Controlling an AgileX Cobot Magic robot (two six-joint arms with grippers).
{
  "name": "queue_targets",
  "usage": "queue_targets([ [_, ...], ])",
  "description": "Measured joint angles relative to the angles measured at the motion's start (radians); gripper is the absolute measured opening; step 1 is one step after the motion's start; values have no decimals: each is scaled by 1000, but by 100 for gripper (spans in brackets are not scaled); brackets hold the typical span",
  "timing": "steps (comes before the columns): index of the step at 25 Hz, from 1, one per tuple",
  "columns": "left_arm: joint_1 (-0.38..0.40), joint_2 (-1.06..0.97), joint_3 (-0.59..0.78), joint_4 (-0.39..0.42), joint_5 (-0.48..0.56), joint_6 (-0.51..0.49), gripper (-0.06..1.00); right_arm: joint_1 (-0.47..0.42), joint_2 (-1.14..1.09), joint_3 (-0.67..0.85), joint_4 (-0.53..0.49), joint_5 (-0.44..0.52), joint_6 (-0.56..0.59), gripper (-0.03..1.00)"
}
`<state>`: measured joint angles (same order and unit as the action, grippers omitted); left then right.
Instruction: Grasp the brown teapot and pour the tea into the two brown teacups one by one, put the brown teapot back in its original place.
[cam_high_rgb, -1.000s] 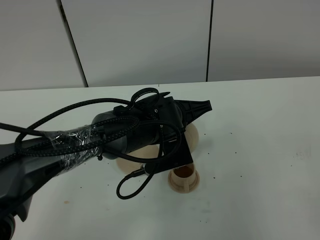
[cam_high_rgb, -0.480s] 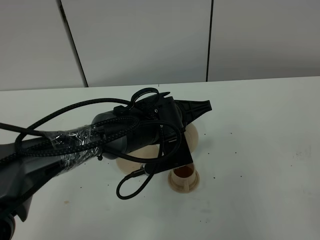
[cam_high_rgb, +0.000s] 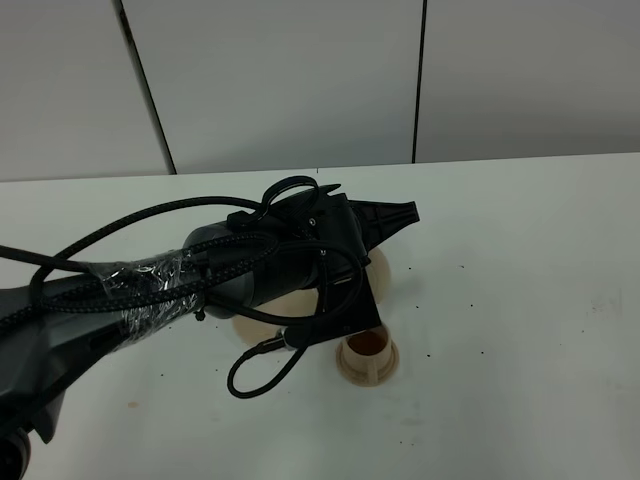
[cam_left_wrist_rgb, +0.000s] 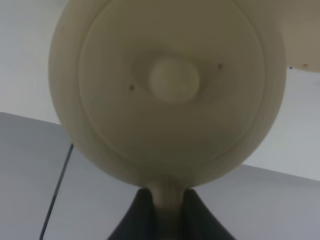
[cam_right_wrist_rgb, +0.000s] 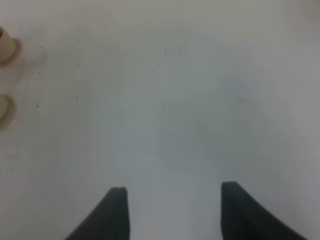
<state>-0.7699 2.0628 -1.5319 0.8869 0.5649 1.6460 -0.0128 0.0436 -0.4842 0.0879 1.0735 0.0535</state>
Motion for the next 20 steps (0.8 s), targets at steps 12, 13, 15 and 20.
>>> queue_targets([
  [12, 0, 0, 0, 10, -17, 25, 17, 0, 0, 0, 0, 0, 0, 41],
  [13, 0, 0, 0, 10, -24, 25, 17, 0, 0, 0, 0, 0, 0, 41],
  [15, 0, 0, 0, 10, -37, 33, 17, 0, 0, 0, 0, 0, 0, 41],
  [20, 0, 0, 0, 10, -49, 51, 17, 0, 0, 0, 0, 0, 0, 41],
])
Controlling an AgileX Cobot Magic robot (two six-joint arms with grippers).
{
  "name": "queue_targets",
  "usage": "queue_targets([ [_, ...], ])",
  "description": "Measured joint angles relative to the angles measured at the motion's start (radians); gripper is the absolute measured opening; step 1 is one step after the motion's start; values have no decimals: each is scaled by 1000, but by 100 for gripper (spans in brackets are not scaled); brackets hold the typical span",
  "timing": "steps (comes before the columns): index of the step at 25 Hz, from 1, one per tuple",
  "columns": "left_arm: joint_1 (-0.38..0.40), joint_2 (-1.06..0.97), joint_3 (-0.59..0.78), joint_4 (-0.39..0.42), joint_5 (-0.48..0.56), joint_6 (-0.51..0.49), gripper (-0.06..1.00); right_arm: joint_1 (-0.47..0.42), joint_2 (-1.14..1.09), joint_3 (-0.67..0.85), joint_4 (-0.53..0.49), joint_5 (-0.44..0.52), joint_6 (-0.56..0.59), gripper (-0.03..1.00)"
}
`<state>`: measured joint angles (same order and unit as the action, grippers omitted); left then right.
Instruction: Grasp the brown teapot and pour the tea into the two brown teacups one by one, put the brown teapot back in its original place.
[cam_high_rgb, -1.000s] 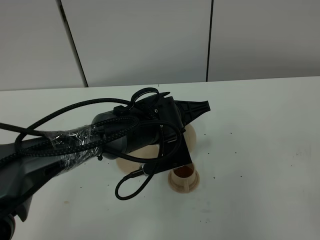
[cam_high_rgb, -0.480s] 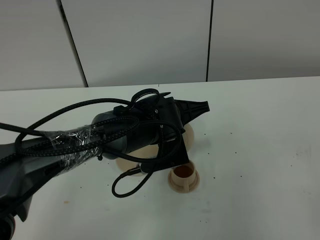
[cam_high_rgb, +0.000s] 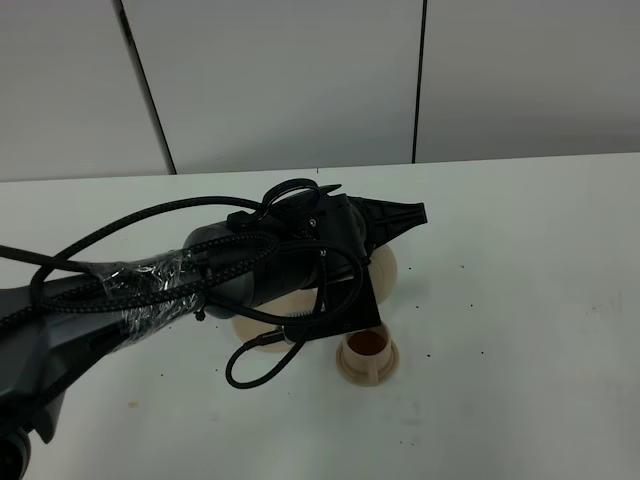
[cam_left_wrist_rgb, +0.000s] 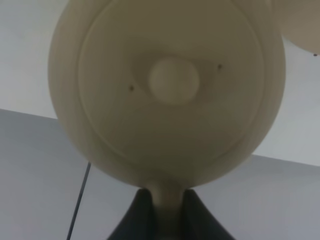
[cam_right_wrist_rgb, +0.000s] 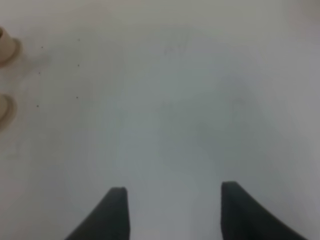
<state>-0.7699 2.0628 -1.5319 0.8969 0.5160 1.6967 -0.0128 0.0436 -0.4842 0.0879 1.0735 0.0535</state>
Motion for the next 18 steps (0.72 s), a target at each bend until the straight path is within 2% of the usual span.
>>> queue_targets([
  [18, -16, 0, 0, -20, 17, 25, 17, 0, 0, 0, 0, 0, 0, 41],
])
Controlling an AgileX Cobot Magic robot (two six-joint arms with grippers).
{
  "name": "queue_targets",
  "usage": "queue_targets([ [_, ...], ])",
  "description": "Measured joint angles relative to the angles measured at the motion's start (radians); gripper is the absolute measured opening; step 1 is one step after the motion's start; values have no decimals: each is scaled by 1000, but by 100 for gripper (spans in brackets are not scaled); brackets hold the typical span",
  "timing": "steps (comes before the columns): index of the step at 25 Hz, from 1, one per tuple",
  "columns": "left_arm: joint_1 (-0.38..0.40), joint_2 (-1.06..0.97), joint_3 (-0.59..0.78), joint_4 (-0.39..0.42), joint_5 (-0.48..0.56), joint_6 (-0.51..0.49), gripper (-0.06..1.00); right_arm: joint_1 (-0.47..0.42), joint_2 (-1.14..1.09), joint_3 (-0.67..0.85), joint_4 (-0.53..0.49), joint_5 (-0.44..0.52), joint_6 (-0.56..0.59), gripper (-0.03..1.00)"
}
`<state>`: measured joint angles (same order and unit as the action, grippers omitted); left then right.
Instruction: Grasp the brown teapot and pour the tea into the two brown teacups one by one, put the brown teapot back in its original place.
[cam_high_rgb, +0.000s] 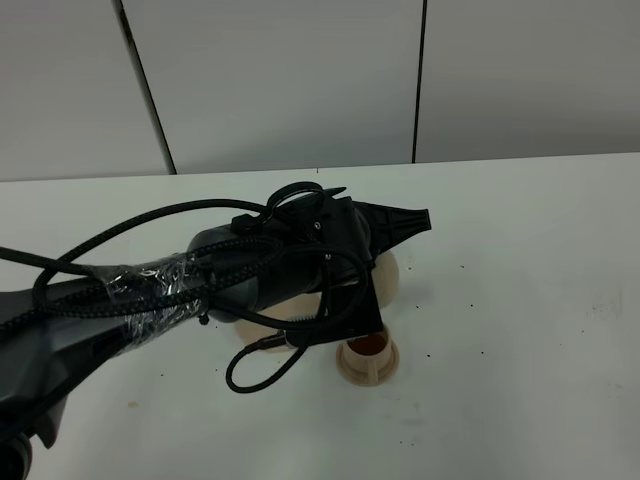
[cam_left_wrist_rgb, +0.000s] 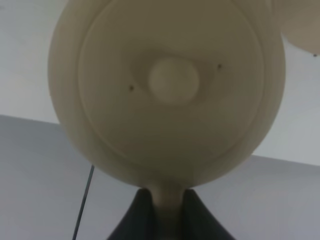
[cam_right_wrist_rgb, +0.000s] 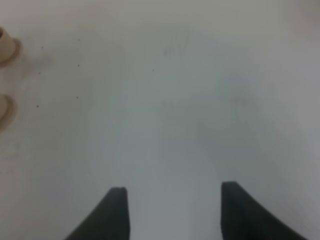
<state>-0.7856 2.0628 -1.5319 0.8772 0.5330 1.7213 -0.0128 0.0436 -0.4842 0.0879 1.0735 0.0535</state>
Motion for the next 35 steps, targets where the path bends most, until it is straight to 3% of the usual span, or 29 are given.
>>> queue_targets([
  [21, -6, 0, 0, 17, 20, 30, 17, 0, 0, 0, 0, 0, 0, 41],
  [35, -6, 0, 0, 21, 18, 103, 17, 0, 0, 0, 0, 0, 0, 41],
])
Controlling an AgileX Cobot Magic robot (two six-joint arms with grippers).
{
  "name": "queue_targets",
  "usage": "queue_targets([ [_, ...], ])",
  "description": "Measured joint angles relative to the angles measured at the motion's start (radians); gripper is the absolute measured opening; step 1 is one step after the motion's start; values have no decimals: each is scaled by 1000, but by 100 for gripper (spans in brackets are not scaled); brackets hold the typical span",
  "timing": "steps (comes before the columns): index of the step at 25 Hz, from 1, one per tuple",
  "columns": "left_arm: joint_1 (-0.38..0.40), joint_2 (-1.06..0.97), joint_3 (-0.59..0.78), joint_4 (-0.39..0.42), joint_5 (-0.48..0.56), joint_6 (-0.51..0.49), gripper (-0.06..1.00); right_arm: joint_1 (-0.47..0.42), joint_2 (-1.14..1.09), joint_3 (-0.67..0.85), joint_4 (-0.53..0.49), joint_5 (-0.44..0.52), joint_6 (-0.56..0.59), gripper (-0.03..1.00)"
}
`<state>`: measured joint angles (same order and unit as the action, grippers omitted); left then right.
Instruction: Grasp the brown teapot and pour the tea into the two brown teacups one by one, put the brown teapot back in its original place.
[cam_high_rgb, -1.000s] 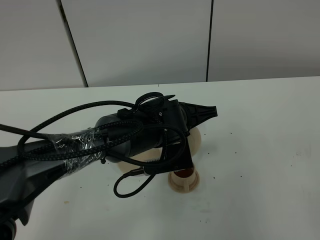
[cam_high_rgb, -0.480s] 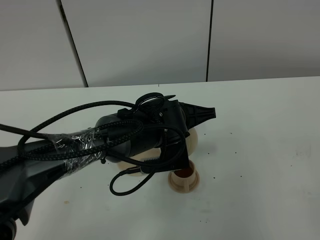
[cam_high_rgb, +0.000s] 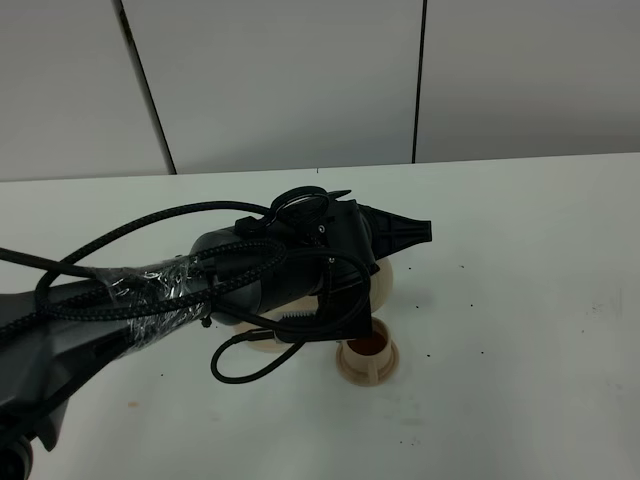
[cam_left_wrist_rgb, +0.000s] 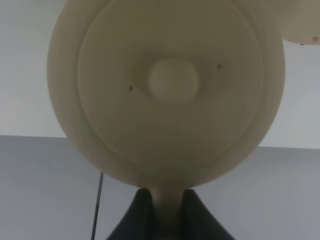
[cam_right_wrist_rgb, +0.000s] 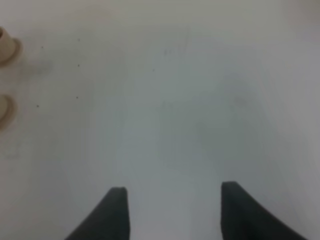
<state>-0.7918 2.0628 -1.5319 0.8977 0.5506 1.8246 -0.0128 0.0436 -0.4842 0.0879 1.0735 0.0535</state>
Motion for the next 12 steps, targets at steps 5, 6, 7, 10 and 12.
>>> queue_targets([
  [5, 0, 0, 0, 1, -18, 3, 17, 0, 0, 0, 0, 0, 0, 41],
  [6, 0, 0, 0, 2, -19, 3, 17, 0, 0, 0, 0, 0, 0, 41],
  [7, 0, 0, 0, 5, -21, 3, 17, 0, 0, 0, 0, 0, 0, 41],
  [10, 0, 0, 0, 11, -23, 3, 17, 0, 0, 0, 0, 0, 0, 41],
  [12, 0, 0, 0, 11, -26, 3, 17, 0, 0, 0, 0, 0, 0, 41],
])
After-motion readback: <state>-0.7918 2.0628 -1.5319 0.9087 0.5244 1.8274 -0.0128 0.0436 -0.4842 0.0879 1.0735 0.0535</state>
